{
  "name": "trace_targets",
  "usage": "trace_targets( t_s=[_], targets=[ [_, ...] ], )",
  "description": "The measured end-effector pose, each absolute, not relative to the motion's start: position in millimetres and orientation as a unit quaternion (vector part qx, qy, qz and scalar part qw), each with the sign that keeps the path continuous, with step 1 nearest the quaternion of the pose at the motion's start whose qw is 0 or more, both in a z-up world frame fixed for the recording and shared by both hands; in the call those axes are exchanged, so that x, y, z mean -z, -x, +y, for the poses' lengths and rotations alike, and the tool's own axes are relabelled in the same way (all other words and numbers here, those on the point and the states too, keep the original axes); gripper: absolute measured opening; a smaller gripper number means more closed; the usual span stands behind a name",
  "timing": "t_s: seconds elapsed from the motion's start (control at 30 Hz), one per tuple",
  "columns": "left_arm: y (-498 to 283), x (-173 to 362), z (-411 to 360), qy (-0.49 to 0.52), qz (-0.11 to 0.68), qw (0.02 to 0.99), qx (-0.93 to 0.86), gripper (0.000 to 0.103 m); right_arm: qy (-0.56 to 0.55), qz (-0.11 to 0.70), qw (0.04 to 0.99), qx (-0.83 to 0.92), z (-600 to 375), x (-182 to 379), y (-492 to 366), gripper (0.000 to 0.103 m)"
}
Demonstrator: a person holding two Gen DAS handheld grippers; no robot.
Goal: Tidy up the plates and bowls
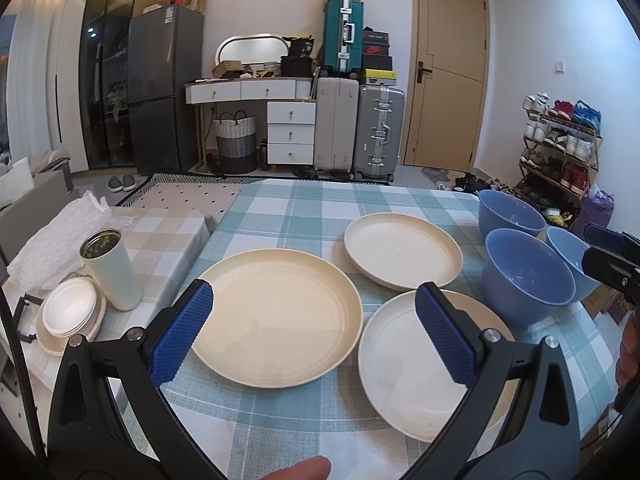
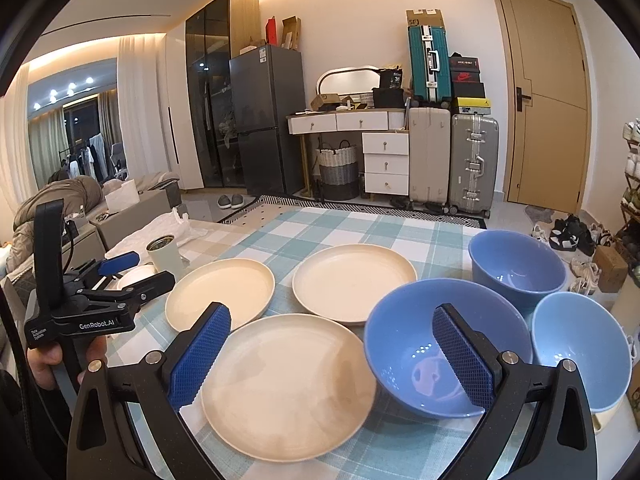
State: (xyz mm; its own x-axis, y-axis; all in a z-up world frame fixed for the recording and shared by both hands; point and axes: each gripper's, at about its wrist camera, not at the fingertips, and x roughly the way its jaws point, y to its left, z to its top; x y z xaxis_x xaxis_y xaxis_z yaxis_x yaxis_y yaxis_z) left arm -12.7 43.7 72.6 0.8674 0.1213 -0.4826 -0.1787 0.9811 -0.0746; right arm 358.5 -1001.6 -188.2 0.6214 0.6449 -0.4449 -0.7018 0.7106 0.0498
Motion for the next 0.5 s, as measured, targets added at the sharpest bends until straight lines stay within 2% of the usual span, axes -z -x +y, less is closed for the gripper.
trace_targets(
  t_s=[0.5],
  targets=[
    [-9.5, -80.9, 98.1, 0.098, 0.286, 0.946, -0.121, 0.101, 0.075, 0.238, 0.886, -0.390, -941.1, 150.4, -371.6, 0.103]
  ],
)
